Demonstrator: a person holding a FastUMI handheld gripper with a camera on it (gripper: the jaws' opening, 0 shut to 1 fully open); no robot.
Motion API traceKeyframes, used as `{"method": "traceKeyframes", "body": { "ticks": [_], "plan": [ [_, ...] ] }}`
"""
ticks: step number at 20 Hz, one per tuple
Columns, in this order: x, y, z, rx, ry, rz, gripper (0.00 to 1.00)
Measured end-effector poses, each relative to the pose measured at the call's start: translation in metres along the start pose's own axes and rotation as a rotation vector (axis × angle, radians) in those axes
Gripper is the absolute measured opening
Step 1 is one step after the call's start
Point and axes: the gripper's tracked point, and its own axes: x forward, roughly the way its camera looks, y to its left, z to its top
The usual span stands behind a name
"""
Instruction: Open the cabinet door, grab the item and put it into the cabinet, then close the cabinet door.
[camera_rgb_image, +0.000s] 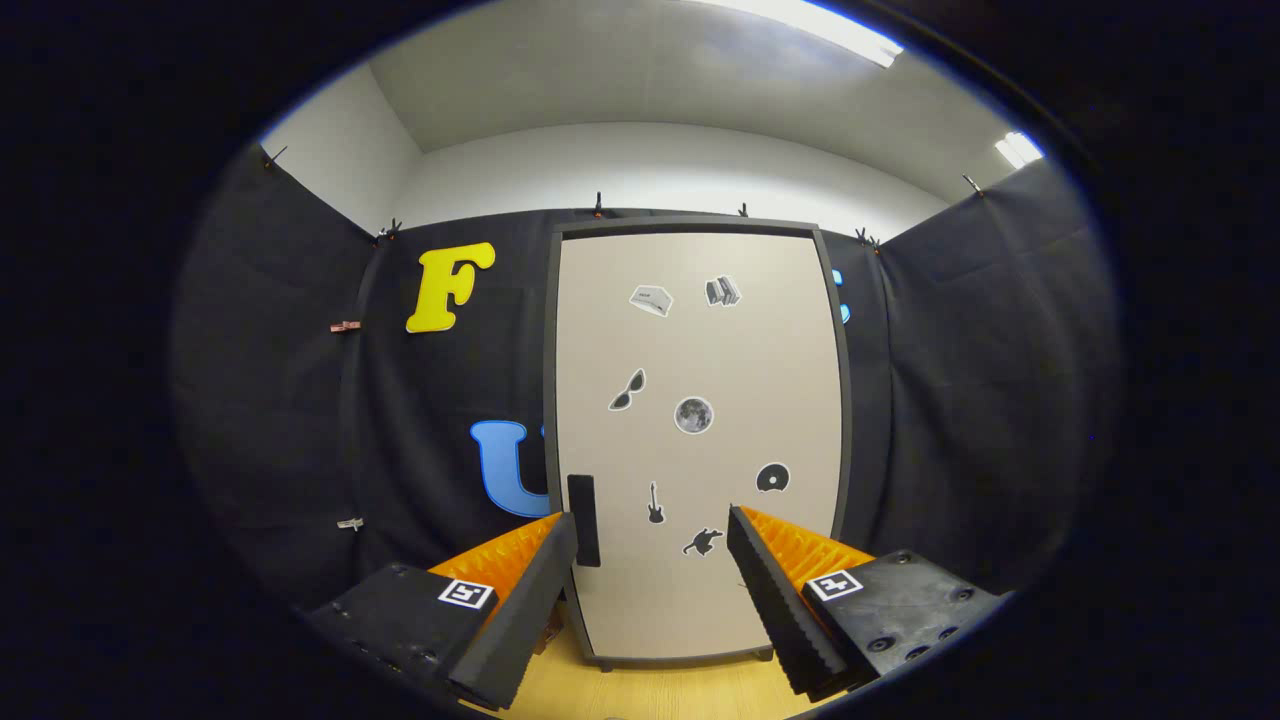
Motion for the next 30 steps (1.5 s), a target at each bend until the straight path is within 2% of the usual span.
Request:
{"method": "traceKeyframes", "body": {
  "ticks": [6, 12, 17, 26, 30],
  "plan": [
    [0.012, 0.017, -0.018, -0.022, 0.043, 0.020, 0.97],
    [0.038, 0.048, -0.048, -0.021, 0.094, 0.081, 0.97],
    [0.075, 0.059, -0.077, -0.019, 0.139, 0.090, 0.97],
    [0.161, 0.072, -0.113, -0.019, 0.139, 0.078, 0.97],
    [0.183, 0.068, -0.128, -0.001, 0.164, 0.052, 0.97]
  ]
}}
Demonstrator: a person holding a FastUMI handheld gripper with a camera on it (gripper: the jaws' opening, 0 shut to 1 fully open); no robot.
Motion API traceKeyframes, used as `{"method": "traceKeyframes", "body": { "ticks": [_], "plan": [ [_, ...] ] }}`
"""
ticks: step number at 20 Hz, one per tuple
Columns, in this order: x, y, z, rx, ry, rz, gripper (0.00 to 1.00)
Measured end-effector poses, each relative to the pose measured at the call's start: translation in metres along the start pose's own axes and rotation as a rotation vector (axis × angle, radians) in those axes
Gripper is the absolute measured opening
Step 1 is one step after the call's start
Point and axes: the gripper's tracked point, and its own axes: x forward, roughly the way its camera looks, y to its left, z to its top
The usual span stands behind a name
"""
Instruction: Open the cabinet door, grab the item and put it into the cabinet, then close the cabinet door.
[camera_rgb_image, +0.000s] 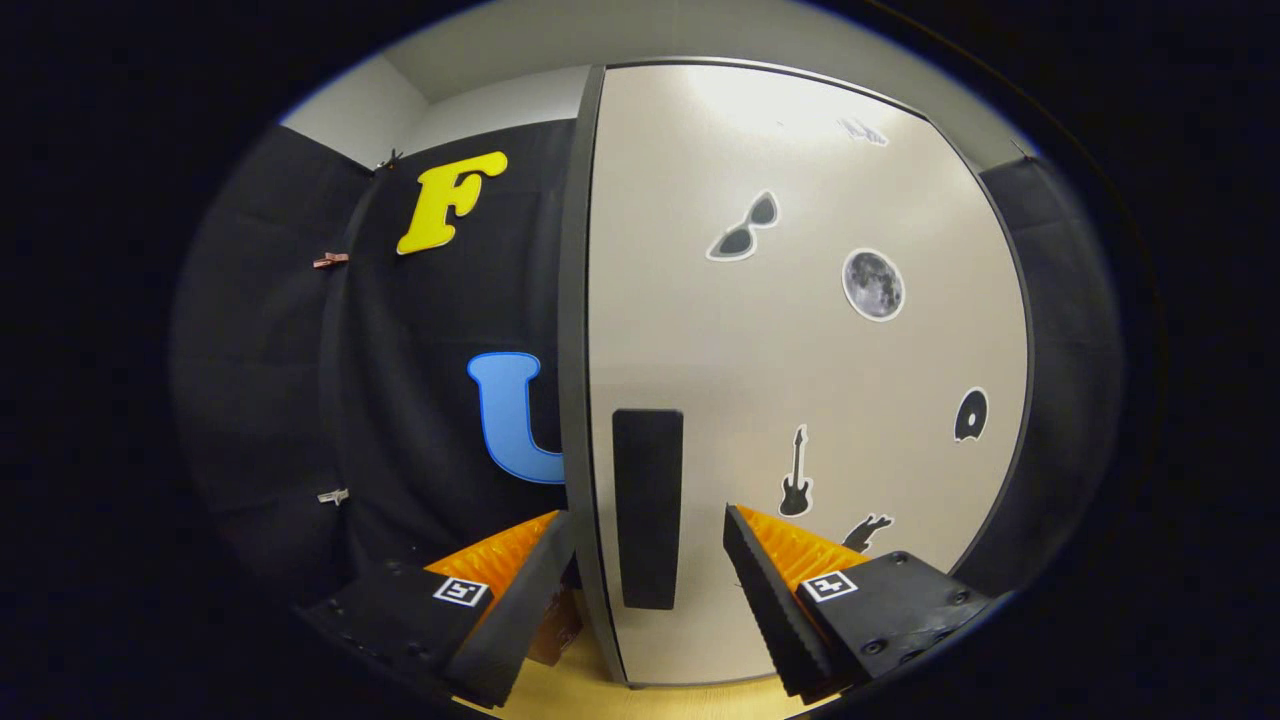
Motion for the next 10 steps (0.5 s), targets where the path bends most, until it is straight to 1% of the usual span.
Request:
{"method": "traceKeyframes", "body": {
  "ticks": [3, 4, 5, 6, 7, 8, 9, 10],
  "plan": [
    [0.007, -0.006, 0.004, 0.001, -0.019, -0.027, 0.93],
    [0.009, -0.006, 0.004, 0.001, -0.027, -0.027, 0.89],
    [0.010, -0.006, 0.005, 0.001, -0.031, -0.032, 0.82],
    [0.011, -0.004, 0.004, 0.003, -0.028, -0.026, 0.78],
    [0.012, -0.003, 0.001, 0.005, -0.016, -0.024, 0.72],
    [0.015, -0.008, -0.001, 0.000, -0.013, -0.047, 0.71],
    [0.017, -0.007, -0.002, -0.004, -0.016, -0.049, 0.54],
    [0.016, -0.003, -0.002, -0.004, -0.013, -0.044, 0.48]
  ]
}}
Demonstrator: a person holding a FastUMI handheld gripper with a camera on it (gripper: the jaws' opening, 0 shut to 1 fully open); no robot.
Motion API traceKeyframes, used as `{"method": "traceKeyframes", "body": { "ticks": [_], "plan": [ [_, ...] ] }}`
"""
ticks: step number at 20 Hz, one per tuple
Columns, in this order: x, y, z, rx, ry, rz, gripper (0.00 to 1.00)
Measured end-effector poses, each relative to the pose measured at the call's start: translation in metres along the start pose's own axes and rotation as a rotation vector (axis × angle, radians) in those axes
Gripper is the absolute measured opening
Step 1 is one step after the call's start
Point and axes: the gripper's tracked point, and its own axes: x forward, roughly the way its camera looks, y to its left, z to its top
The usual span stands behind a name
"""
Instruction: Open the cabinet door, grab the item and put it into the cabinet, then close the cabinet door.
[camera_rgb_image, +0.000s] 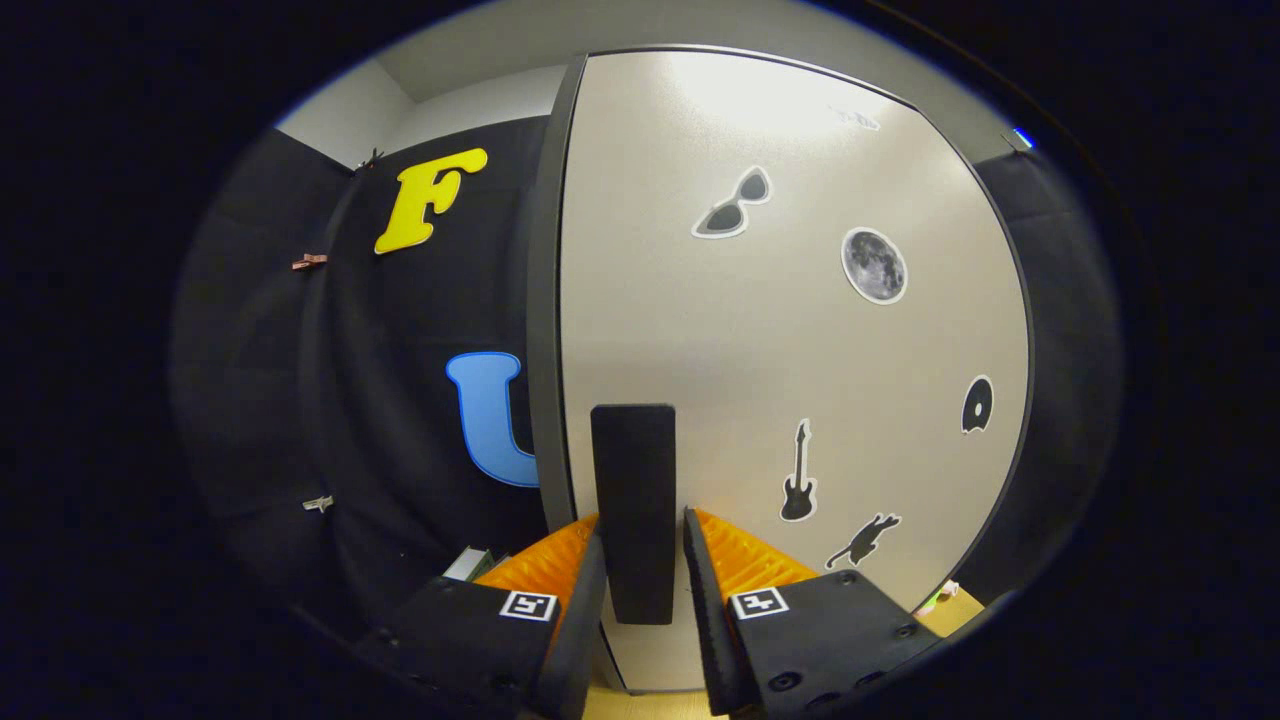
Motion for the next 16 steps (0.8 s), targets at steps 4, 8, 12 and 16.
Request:
{"method": "traceKeyframes", "body": {
  "ticks": [4, 8, 12, 16],
  "plan": [
    [0.001, -0.002, -0.002, 0.005, -0.007, -0.059, 0.32],
    [-0.002, -0.003, -0.004, -0.013, 0.032, -0.071, 0.14],
    [-0.014, -0.004, -0.003, -0.004, 0.027, -0.048, 0.14],
    [-0.027, -0.006, -0.001, -0.014, 0.039, -0.034, 0.14]
  ]
}}
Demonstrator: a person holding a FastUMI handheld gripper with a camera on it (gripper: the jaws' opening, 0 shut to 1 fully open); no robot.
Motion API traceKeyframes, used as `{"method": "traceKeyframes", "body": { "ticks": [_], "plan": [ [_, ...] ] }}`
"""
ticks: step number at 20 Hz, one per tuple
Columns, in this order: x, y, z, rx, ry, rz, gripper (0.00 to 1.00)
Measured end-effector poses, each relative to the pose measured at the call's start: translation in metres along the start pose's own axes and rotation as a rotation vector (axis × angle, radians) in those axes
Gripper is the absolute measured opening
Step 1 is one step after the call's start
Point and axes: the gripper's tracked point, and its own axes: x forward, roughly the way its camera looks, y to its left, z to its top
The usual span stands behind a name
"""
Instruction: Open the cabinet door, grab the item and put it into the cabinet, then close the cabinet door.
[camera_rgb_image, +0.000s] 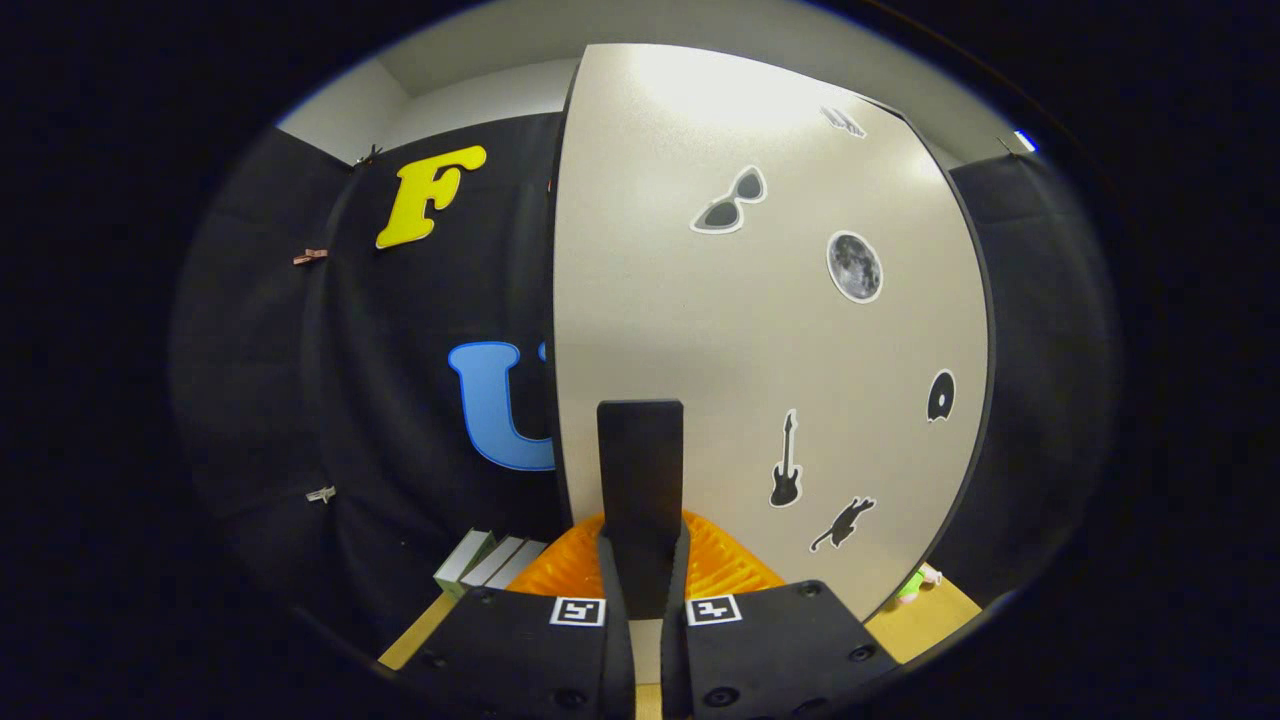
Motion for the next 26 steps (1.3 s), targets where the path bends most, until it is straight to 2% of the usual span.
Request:
{"method": "traceKeyframes", "body": {
  "ticks": [10, 13, 22, 26],
  "plan": [
    [-0.034, -0.008, -0.002, -0.016, 0.029, 0.058, 0.14],
    [-0.046, -0.018, -0.002, -0.049, 0.031, 0.049, 0.14],
    [-0.079, -0.046, -0.004, -0.033, 0.055, -0.001, 0.14],
    [-0.089, -0.054, -0.004, -0.024, 0.064, 0.053, 0.14]
  ]
}}
